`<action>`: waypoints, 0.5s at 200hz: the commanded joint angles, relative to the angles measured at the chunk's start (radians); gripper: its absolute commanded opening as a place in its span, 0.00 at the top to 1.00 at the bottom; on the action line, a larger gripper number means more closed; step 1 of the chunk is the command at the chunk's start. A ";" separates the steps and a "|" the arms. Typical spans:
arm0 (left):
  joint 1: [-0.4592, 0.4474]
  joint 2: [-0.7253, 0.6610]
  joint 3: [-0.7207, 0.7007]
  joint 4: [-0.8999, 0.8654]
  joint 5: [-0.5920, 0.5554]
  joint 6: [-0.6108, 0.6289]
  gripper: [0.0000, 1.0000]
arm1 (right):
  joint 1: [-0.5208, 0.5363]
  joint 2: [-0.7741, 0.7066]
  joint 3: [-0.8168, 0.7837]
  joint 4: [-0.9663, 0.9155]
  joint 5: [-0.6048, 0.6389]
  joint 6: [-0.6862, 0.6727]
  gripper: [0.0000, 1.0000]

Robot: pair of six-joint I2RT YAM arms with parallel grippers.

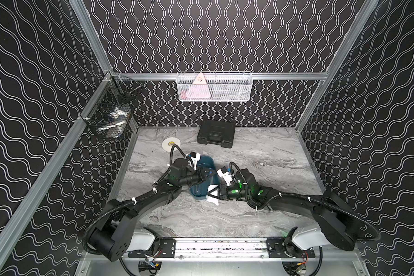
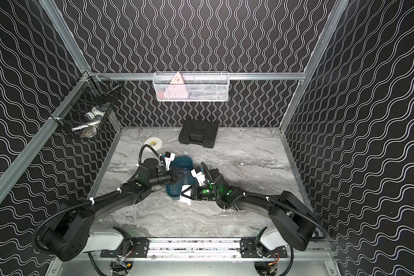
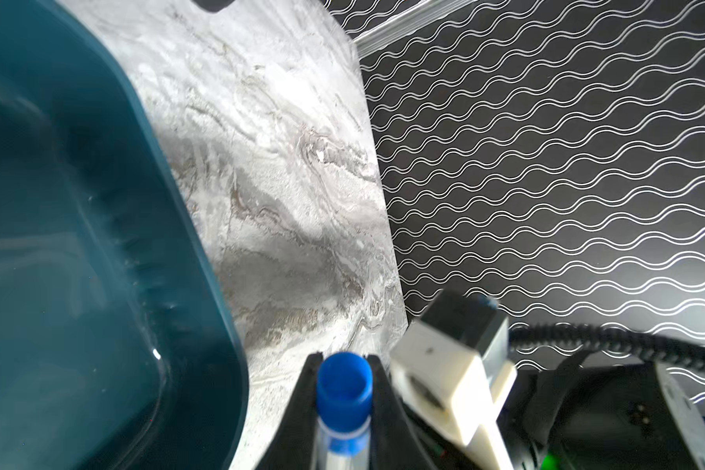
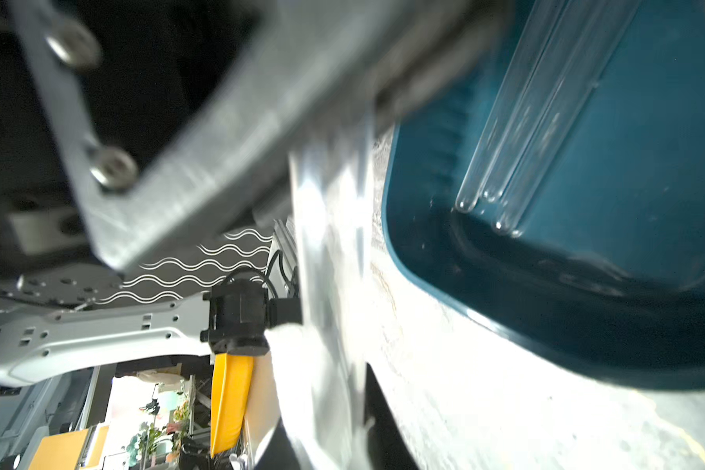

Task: Wipe the exteriors of test tubes
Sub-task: Wipe the dirt from the test tube.

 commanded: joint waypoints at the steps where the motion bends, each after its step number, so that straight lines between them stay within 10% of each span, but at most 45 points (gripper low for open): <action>1: 0.004 -0.012 0.012 0.074 -0.032 0.019 0.87 | 0.007 -0.010 -0.012 -0.076 -0.027 -0.012 0.82; 100: 0.006 -0.060 -0.003 0.056 -0.004 0.017 0.87 | -0.134 0.104 0.202 -0.052 -0.166 -0.076 0.82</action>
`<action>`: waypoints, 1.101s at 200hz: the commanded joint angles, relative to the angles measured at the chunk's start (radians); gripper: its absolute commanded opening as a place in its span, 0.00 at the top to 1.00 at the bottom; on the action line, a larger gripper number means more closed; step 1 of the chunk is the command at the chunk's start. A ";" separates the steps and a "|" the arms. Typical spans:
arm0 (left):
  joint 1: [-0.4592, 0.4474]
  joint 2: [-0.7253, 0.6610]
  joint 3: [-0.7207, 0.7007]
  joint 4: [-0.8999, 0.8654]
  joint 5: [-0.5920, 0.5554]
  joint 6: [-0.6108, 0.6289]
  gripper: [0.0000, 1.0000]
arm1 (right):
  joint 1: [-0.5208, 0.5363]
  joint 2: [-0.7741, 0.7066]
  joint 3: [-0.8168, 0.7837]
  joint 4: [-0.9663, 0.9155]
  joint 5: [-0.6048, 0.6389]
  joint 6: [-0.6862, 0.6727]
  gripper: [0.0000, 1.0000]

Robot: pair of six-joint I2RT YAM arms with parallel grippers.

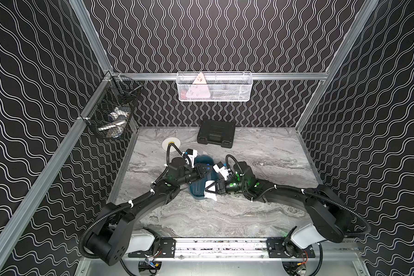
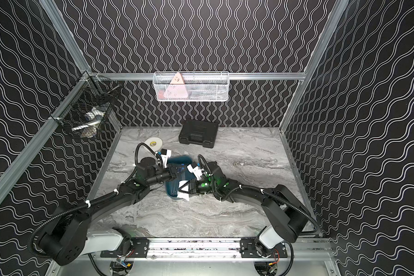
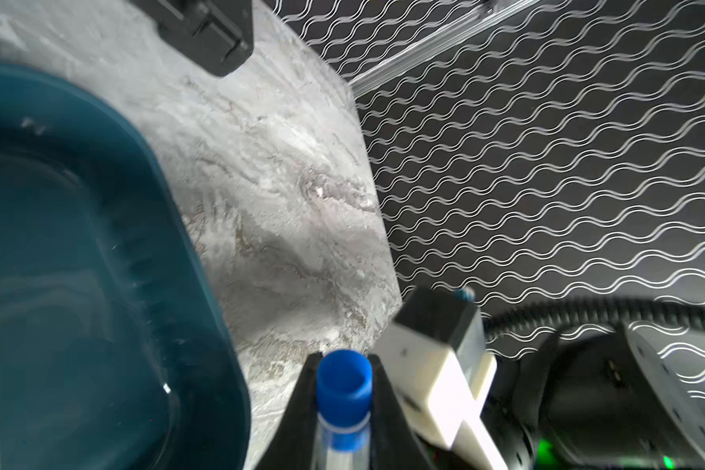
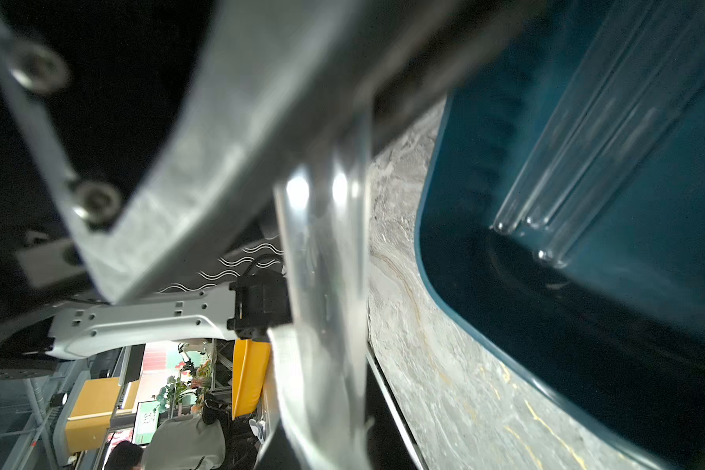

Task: Wipe the exteriors of test tubes
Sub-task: Wipe the dirt from the test tube.

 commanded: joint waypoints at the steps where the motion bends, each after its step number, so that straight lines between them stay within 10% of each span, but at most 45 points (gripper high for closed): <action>1: -0.002 -0.017 -0.001 0.026 0.048 0.001 0.87 | -0.049 0.002 0.056 -0.028 -0.006 -0.034 0.82; 112: 0.011 0.013 -0.023 0.151 0.071 -0.080 0.87 | 0.088 -0.063 -0.158 0.140 0.054 0.107 0.82; 220: 0.011 -0.012 -0.006 0.121 0.081 -0.071 0.87 | -0.067 0.028 0.072 0.091 -0.055 0.058 0.82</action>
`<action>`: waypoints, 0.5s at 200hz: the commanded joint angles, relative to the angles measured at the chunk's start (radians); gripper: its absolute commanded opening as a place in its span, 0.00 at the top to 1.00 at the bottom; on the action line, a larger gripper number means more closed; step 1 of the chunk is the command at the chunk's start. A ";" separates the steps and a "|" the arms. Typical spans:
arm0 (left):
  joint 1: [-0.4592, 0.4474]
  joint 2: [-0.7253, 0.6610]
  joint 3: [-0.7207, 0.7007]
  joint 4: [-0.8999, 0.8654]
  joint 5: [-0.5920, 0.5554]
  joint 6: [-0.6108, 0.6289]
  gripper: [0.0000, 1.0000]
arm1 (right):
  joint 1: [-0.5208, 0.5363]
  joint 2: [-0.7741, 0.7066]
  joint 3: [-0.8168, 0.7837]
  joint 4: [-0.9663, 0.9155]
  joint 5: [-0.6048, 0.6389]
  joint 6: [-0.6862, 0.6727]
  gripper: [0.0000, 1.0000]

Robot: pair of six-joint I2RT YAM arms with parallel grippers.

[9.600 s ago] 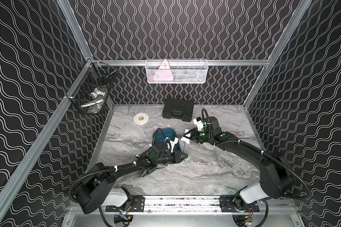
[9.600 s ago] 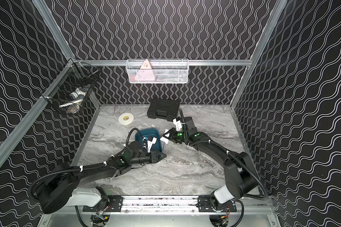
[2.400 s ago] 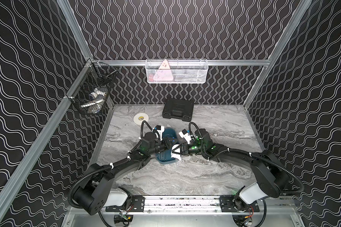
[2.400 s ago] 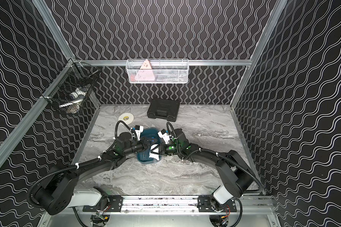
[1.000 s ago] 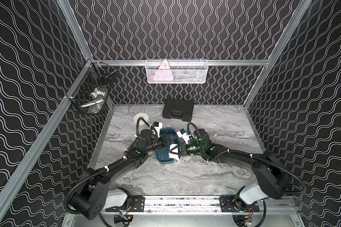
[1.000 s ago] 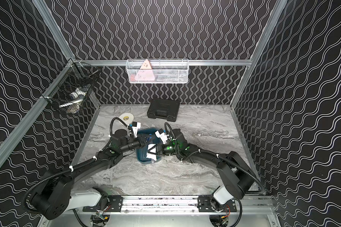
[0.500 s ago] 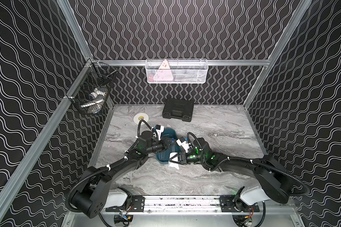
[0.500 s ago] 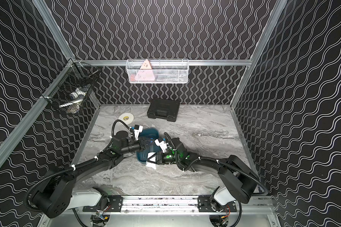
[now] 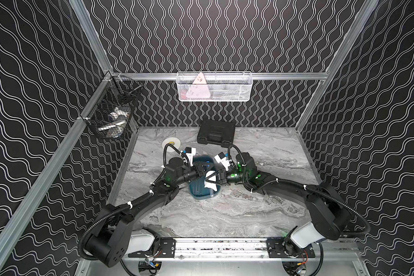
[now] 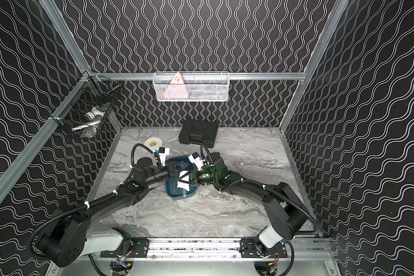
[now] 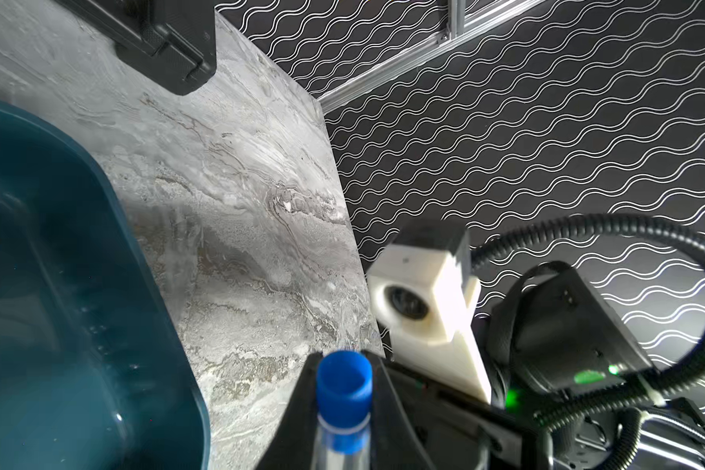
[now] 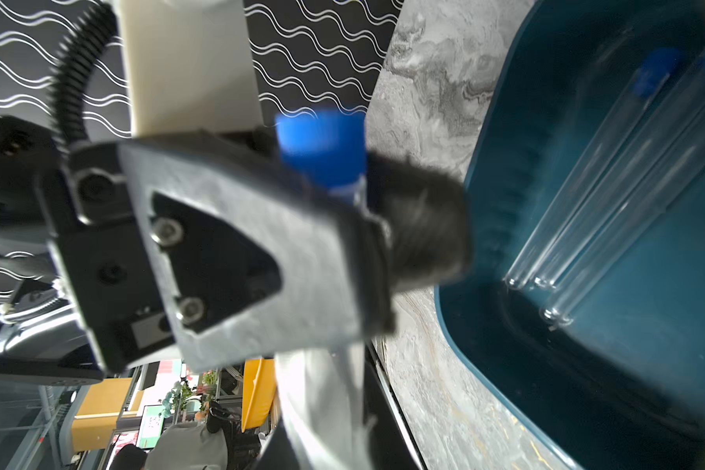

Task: Wipe the exteriors of test tubes
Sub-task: Wipe the dirt from the test tube.

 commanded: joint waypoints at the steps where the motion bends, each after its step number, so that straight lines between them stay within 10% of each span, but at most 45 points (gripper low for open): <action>1: -0.001 -0.004 0.010 0.025 0.048 0.002 0.87 | -0.007 0.004 -0.013 0.097 0.009 0.048 0.82; 100: 0.017 0.016 0.038 0.014 0.050 0.013 0.88 | 0.143 -0.082 -0.249 0.231 0.130 0.163 0.82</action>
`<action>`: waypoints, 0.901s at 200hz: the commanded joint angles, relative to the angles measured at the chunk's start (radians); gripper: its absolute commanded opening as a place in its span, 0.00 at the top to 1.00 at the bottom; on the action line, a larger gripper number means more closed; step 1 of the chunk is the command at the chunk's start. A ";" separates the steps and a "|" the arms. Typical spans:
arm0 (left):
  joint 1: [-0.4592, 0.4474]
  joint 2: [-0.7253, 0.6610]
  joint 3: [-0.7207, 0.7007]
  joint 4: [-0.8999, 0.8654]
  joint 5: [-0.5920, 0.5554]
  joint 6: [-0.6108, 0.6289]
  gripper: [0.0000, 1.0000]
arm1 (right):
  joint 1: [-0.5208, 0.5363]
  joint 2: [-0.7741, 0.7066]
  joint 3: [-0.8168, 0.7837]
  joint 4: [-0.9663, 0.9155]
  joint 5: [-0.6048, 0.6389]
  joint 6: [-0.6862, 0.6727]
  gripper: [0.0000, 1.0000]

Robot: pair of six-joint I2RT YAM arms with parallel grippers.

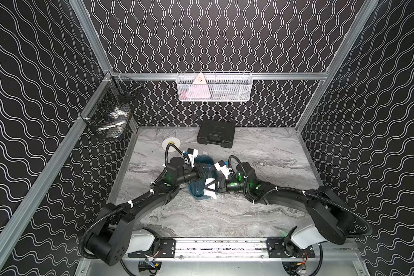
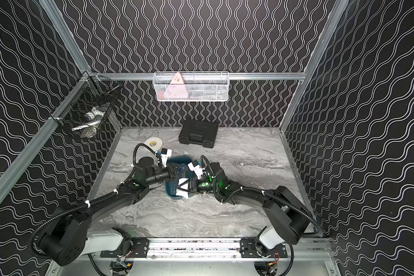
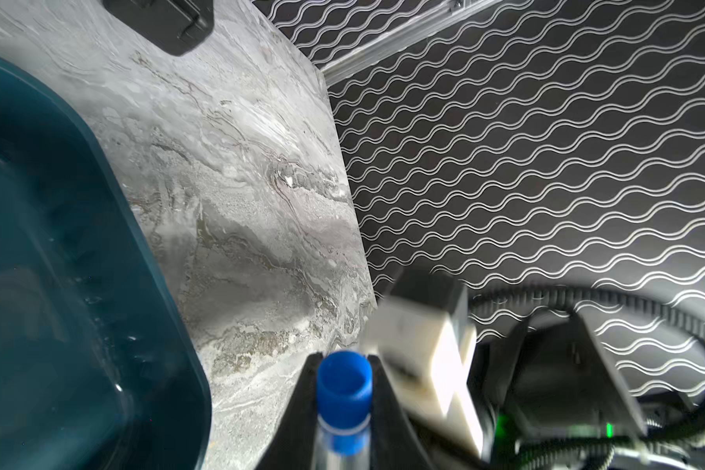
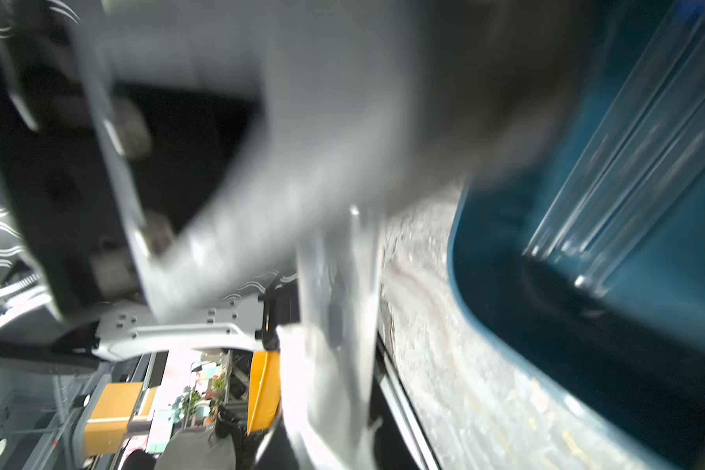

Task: Wipe the exteriors of test tubes
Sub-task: Wipe the dirt from the test tube.

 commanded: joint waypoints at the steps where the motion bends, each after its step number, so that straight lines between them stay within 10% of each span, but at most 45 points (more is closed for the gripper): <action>1: 0.006 0.003 0.019 0.066 0.008 0.006 0.88 | 0.034 -0.024 -0.065 0.055 0.057 0.068 0.82; 180: 0.008 0.010 -0.006 0.110 0.008 -0.024 0.88 | -0.161 0.147 0.225 -0.054 -0.109 -0.051 0.82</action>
